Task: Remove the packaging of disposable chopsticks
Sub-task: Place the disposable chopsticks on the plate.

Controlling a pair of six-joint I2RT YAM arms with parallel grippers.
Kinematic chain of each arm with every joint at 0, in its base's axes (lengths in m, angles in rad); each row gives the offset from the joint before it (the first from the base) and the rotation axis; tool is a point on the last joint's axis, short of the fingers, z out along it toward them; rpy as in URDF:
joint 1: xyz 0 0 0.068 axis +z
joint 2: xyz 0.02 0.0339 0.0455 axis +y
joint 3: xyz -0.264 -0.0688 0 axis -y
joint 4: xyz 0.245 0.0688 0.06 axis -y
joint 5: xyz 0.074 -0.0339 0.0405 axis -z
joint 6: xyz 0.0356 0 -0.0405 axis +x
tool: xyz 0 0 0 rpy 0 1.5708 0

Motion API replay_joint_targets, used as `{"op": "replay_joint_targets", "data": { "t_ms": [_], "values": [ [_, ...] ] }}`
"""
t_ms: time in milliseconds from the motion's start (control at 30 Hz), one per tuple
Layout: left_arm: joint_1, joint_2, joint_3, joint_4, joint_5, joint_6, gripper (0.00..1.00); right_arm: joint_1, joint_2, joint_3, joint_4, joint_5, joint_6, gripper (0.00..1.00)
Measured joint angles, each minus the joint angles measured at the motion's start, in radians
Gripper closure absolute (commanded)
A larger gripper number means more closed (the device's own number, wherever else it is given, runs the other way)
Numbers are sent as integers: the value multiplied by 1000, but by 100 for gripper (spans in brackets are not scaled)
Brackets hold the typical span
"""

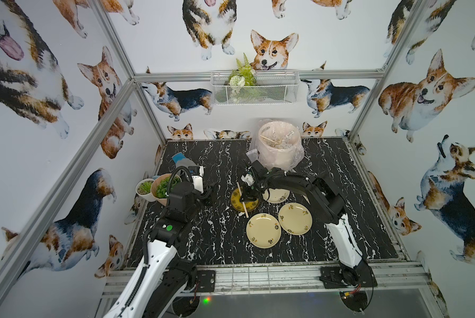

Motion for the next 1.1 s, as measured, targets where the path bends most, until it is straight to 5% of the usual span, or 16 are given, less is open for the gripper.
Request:
{"op": "replay_joint_targets", "data": {
  "t_ms": [167,1100],
  "values": [
    [0,1,0,1,0,-1,43,0,1,0,1,0,-1,90],
    [0,5,0,1,11,-4,43,0,-25,9,-39,43,-26,66]
  ]
}}
